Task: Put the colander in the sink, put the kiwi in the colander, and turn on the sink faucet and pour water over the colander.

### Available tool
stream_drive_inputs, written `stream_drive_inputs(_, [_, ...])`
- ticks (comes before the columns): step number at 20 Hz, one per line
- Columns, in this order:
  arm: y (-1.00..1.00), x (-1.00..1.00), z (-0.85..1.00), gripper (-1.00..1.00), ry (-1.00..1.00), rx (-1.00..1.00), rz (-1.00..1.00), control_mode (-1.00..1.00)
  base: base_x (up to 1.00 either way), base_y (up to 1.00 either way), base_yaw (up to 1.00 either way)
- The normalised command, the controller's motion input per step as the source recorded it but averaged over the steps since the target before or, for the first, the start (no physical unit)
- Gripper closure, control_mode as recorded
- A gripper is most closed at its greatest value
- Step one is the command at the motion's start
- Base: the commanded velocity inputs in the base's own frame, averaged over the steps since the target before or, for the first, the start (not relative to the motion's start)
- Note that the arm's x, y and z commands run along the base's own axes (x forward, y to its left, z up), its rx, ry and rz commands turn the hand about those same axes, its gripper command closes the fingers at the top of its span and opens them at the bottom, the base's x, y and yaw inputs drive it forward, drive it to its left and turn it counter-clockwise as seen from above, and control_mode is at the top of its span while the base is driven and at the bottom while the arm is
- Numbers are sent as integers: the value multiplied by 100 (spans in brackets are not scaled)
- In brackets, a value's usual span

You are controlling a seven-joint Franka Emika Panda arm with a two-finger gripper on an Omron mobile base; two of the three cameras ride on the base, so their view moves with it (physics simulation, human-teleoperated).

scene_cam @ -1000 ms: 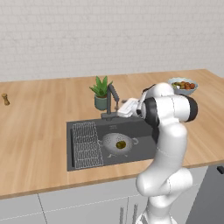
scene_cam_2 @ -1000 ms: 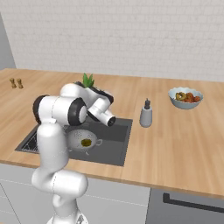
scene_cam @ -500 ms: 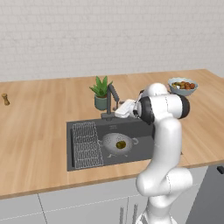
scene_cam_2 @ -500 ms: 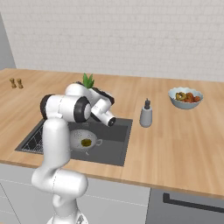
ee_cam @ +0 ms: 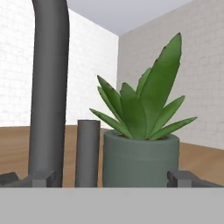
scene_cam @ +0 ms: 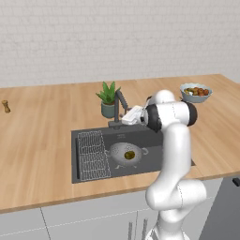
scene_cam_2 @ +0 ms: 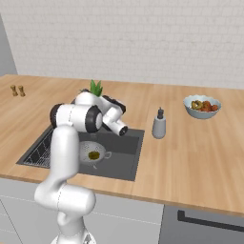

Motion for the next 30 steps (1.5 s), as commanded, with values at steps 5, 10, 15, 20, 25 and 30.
stream_drive_inputs(5, [0,25,-7,100,0,0,-1,-100,0,0,0])
stream_drive_inputs(10, [0,14,0,100,0,0,-3,-100,0,0,0])
stream_drive_inputs(15, [0,13,0,100,0,0,-10,-100,0,0,0])
stream_drive_inputs(20, [-15,10,0,100,0,3,-17,-100,0,0,0])
stream_drive_inputs(25, [-68,25,0,100,2,5,-18,-100,0,0,0])
stream_drive_inputs(30, [-98,42,0,100,6,15,-5,-100,0,0,0])
